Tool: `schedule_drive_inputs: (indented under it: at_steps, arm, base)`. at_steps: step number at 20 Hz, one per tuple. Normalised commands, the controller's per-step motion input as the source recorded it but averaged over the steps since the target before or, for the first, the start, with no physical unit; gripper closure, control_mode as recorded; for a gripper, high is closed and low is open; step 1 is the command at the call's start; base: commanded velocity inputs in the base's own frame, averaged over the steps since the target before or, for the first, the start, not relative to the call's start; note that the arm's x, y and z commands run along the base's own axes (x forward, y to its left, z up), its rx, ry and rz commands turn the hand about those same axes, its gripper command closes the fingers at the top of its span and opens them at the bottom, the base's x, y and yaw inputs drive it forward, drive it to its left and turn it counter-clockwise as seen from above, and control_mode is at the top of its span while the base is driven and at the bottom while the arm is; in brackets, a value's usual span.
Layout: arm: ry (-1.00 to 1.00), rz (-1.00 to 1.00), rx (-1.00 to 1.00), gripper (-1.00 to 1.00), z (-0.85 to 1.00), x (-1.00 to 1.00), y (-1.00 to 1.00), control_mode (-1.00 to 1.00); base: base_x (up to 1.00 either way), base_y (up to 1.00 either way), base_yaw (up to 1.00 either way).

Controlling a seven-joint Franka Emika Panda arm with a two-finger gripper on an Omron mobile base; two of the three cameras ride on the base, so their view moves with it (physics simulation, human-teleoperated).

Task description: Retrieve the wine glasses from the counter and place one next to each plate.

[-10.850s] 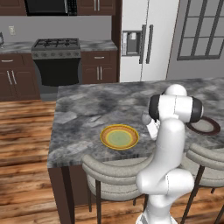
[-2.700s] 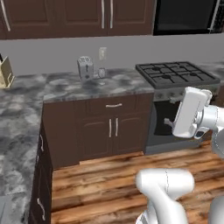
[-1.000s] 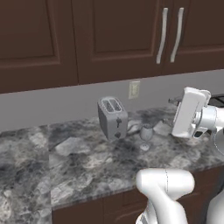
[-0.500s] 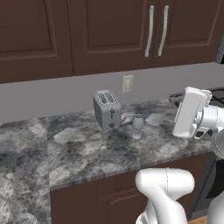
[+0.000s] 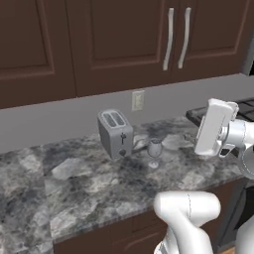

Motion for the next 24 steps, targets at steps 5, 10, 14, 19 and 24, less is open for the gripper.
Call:
schedule_drive_inputs:
  at_steps: [5,10,14,19,24]
  arm:
    - [0.00,0.00,0.00,-1.00,0.00,0.00,0.00,1.00]
    - [0.00,0.00,0.00,-1.00,0.00,0.00,0.00,1.00]
    - [0.00,0.00,0.00,-1.00,0.00,0.00,0.00,1.00]
    - [0.00,0.00,0.00,-1.00,0.00,0.00,0.00,1.00]
    - [0.16,0.18,0.12,-1.00,-0.19,0.14,-0.17,-1.00]
  base:
    - [-0.19,-0.04,0.03]
    - [-0.01,-0.24,0.36]
    - [0.00,-0.29,0.37]
    - [0.00,-0.06,0.23]
    - [0.00,0.00,0.00]
